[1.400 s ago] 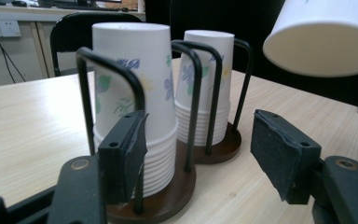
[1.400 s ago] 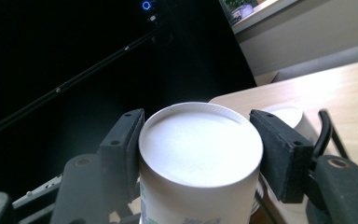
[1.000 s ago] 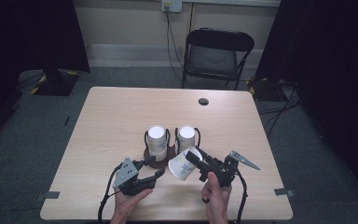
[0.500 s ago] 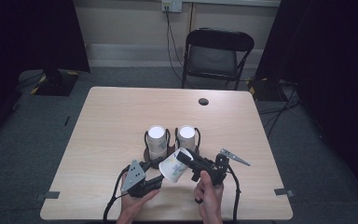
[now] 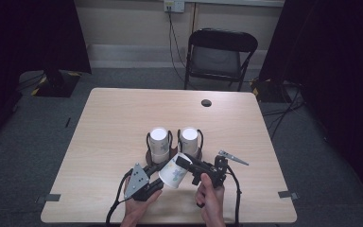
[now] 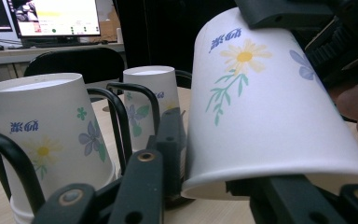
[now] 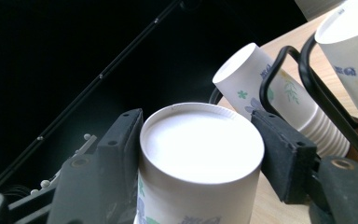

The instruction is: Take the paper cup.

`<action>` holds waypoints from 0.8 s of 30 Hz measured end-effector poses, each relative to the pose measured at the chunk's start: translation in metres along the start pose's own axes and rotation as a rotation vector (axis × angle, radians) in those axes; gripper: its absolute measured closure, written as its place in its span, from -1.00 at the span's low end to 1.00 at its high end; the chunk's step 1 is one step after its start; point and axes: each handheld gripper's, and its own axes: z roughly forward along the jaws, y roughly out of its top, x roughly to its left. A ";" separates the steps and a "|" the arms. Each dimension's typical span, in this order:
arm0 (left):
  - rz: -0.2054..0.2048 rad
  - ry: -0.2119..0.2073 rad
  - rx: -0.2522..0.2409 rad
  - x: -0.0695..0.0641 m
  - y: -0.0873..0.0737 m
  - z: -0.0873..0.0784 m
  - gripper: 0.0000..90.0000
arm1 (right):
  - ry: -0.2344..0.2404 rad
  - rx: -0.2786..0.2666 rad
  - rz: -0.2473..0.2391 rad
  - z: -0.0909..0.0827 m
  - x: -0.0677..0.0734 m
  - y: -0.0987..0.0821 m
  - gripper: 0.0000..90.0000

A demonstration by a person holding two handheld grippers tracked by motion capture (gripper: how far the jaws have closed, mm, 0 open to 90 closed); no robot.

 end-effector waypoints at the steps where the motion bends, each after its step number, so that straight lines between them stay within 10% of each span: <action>1: -0.002 -0.004 0.002 0.000 0.000 0.000 0.68 | -0.002 -0.002 0.002 0.000 -0.001 0.000 -0.21; 12: -0.048 -0.056 -0.008 0.007 -0.003 -0.005 0.95 | -0.114 0.010 -0.076 -0.001 0.000 -0.004 -0.24; 24: -0.064 -0.116 0.035 0.015 -0.001 -0.005 0.98 | -0.129 0.024 -0.122 -0.004 -0.002 -0.002 -0.28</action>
